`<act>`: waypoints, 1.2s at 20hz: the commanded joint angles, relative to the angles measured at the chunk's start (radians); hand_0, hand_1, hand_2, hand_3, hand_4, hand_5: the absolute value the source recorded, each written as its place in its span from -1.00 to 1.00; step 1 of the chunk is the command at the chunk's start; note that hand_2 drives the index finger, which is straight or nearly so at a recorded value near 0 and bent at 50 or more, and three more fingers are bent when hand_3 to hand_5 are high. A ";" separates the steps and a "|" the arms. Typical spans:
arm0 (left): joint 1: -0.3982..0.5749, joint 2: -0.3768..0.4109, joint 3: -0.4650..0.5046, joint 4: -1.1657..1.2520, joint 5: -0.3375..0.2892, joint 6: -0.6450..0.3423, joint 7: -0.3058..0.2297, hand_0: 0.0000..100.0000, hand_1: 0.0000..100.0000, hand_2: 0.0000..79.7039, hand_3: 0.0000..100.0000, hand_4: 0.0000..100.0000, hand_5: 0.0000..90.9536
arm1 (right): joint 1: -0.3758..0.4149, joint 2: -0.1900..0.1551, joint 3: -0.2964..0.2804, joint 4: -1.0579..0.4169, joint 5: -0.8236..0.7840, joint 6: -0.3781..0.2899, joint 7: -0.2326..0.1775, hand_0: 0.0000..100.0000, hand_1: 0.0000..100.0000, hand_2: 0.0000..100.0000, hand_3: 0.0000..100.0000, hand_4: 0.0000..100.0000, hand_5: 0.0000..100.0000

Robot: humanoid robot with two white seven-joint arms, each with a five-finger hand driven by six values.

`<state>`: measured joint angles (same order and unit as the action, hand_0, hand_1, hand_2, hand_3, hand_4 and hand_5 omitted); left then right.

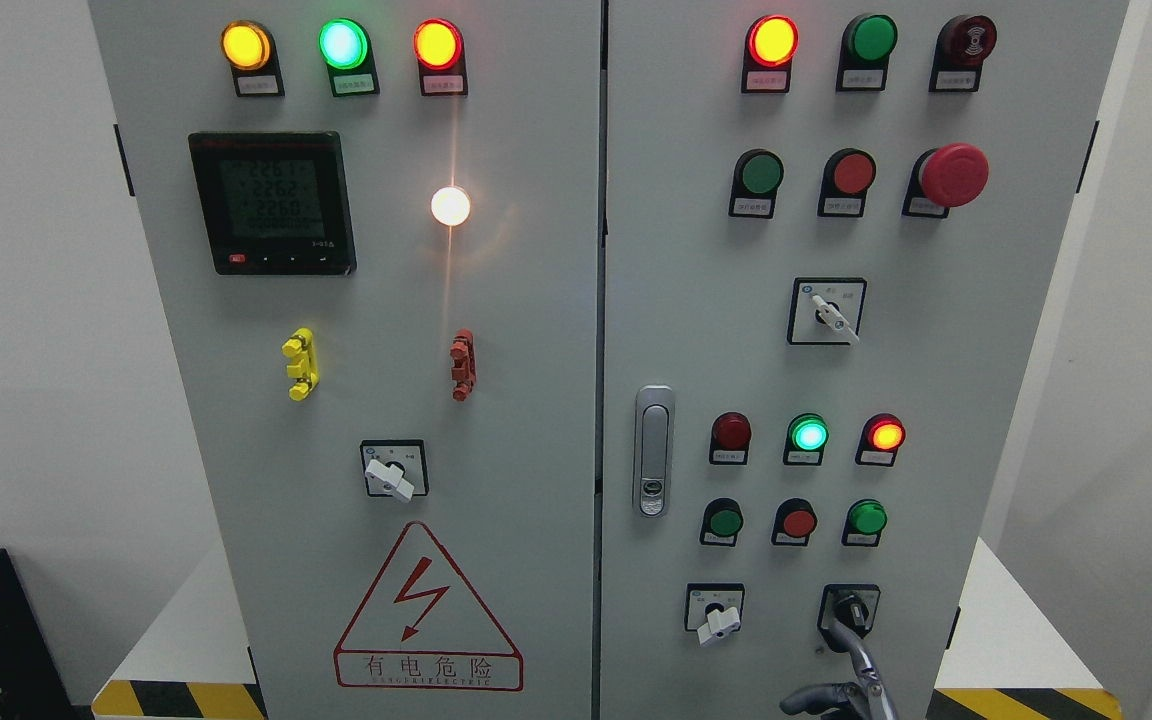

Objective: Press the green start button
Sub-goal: 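Raise the right hand with extended finger toward the lower green push button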

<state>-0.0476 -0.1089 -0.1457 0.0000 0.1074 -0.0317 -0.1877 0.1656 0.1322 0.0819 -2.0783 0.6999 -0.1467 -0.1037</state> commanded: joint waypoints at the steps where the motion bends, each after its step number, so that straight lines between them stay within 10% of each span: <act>1: 0.000 0.000 0.000 -0.028 0.000 0.000 -0.001 -0.76 0.11 -1.00 -1.00 -1.00 -1.00 | -0.060 0.003 0.007 -0.009 0.289 -0.004 -0.024 -1.00 -0.43 -1.00 0.72 0.69 1.00; 12: 0.000 0.000 0.000 -0.028 0.000 0.000 -0.001 -0.76 0.11 -1.00 -1.00 -1.00 -1.00 | -0.124 0.001 0.007 0.015 0.668 0.004 -0.047 -1.00 -0.46 -1.00 0.80 0.74 1.00; 24: 0.000 0.000 0.000 -0.028 0.000 0.000 -0.001 -0.76 0.11 -1.00 -1.00 -1.00 -1.00 | -0.198 0.000 -0.002 0.178 0.722 0.018 -0.091 -0.93 -0.50 -1.00 0.81 0.75 1.00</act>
<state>-0.0476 -0.1088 -0.1457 0.0000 0.1074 -0.0317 -0.1879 0.0103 0.1330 0.0858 -2.0017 1.3891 -0.1295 -0.1912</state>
